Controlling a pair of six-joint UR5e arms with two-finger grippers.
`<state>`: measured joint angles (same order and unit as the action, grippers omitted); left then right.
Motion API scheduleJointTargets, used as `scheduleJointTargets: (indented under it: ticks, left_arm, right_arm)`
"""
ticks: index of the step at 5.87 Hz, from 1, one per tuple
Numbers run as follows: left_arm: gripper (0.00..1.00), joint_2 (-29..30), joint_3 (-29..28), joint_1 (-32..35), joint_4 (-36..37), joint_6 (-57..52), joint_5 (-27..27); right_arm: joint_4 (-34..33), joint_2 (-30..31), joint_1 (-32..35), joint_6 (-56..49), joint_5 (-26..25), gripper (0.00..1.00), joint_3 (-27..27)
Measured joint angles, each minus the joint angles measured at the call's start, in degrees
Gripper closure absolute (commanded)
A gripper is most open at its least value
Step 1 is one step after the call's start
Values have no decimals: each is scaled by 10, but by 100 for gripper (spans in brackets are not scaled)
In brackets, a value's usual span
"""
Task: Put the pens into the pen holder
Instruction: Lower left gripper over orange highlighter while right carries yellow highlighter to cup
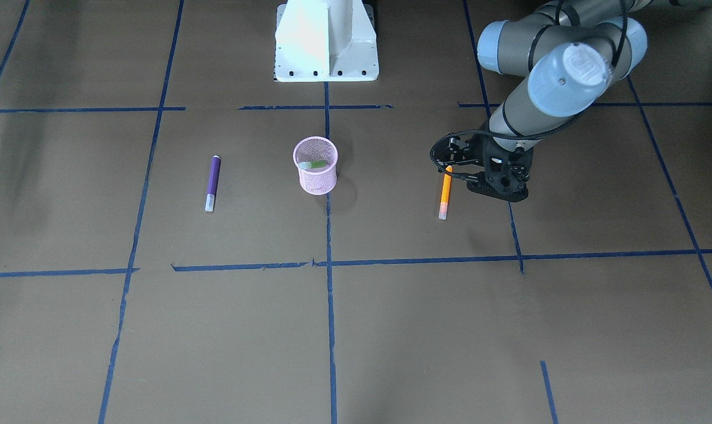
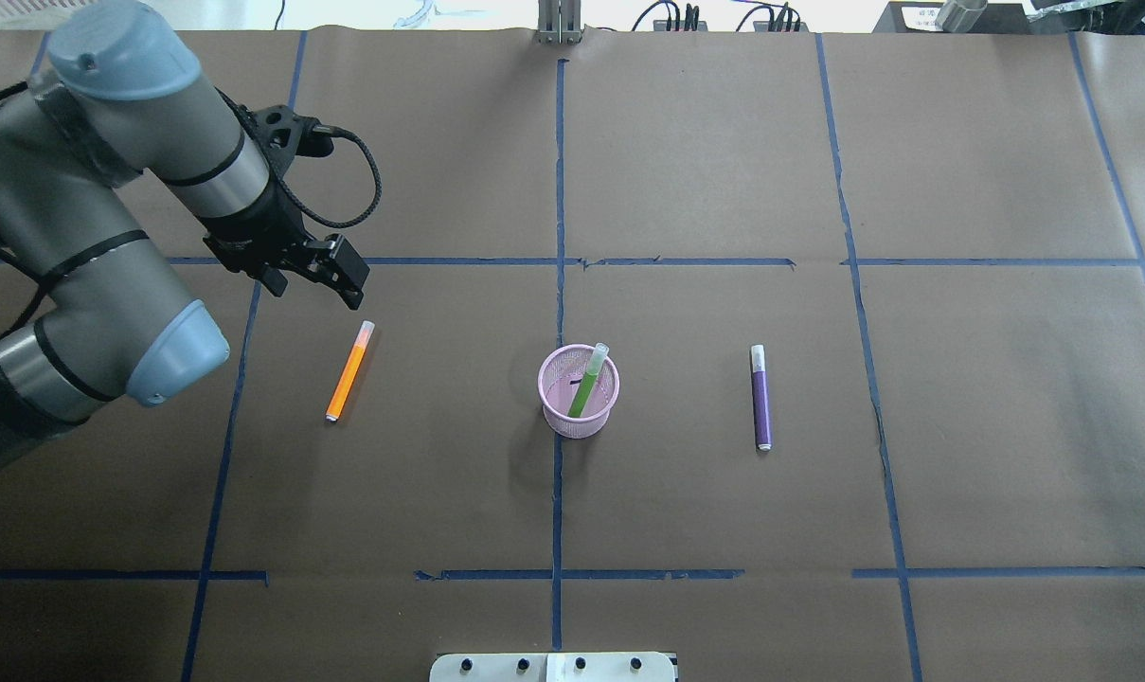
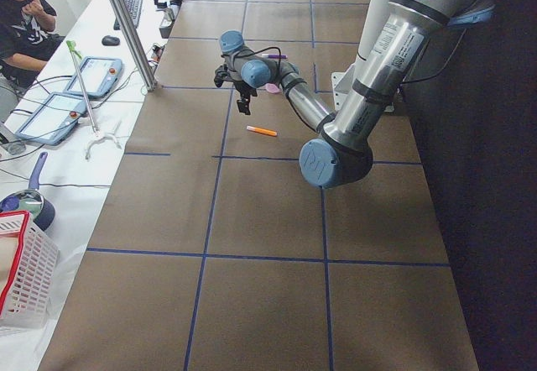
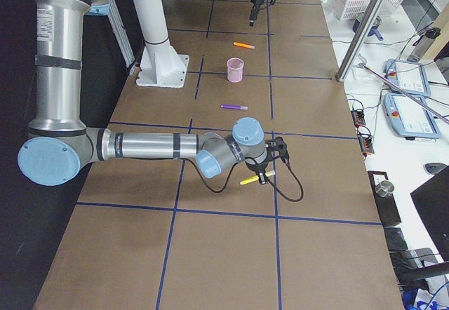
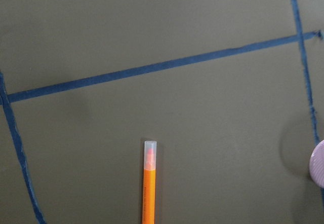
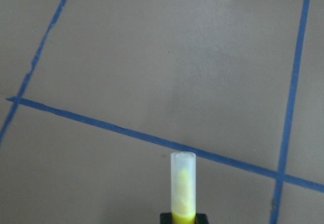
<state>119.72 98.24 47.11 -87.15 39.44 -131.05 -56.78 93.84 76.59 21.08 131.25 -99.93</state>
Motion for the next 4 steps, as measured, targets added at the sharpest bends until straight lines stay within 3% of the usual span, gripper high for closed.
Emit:
scheduleJointTargets:
  ticks: [2,4]
  left_arm:
    - [0,15,-72,-16,-52,-9,35]
    - [0,16,-127,-24,-111,-9,43]
  right_arm:
    - [-1,-42,-62,122,-37,100,-77]
    - [-2,-91,-175,277,-154,100,-148]
